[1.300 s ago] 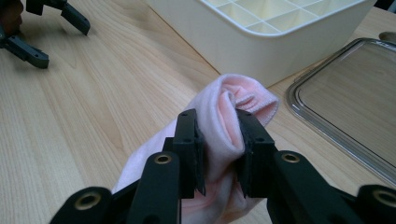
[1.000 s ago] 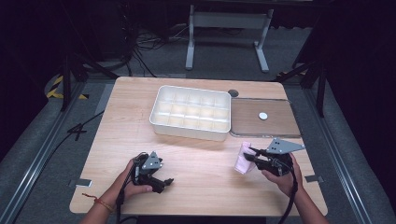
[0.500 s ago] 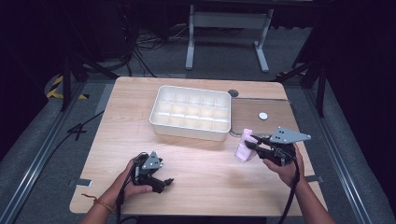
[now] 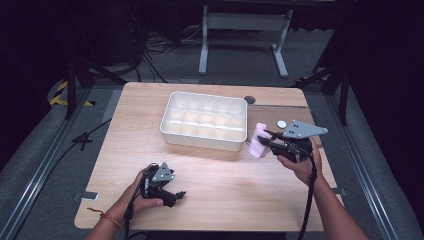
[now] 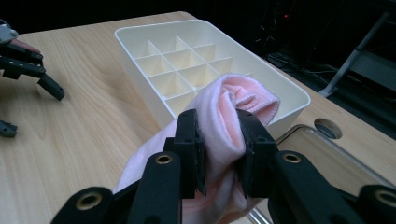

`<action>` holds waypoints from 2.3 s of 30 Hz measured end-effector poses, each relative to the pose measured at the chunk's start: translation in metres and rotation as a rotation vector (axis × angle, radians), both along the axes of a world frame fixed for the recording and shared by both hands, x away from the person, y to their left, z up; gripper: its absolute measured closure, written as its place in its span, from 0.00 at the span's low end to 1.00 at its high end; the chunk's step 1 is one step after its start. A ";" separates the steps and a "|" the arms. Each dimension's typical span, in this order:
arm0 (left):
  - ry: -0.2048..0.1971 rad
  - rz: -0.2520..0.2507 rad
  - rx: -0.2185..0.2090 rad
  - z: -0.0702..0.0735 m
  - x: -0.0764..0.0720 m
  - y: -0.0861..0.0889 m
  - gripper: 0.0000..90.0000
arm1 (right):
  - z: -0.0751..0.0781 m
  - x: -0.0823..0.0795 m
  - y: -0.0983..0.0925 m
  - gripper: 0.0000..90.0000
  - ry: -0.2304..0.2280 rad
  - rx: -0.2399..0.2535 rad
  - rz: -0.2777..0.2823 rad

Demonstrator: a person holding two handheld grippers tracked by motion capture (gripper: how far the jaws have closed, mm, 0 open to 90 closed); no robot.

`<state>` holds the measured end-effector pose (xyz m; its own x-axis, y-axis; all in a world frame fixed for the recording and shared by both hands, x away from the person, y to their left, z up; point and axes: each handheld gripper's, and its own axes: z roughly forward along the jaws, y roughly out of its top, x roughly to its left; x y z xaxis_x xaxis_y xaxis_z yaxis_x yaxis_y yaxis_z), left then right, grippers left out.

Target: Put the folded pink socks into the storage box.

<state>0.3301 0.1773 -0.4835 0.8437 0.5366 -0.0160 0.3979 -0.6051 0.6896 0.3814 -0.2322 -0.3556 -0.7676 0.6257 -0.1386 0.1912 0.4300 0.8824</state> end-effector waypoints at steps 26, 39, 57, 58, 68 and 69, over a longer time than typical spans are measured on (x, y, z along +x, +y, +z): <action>-0.002 0.002 0.001 0.000 0.000 0.000 0.15 | 0.009 0.052 0.049 0.80 -0.002 -0.095 0.011; -0.002 -0.004 0.006 0.000 0.000 0.001 0.15 | -0.005 0.069 0.070 0.80 0.019 -0.176 0.009; -0.002 -0.004 0.005 0.000 -0.001 0.001 0.15 | -0.023 0.082 0.077 0.80 0.028 -0.303 -0.005; -0.003 -0.004 0.005 0.000 -0.001 0.001 0.15 | -0.024 0.082 0.078 0.80 0.028 -0.312 -0.003; -0.002 -0.005 0.006 0.000 0.000 0.001 0.15 | -0.033 0.086 0.083 0.80 0.019 -0.376 -0.018; -0.002 -0.004 0.005 0.000 -0.001 0.001 0.15 | -0.034 0.087 0.084 0.80 0.015 -0.392 -0.027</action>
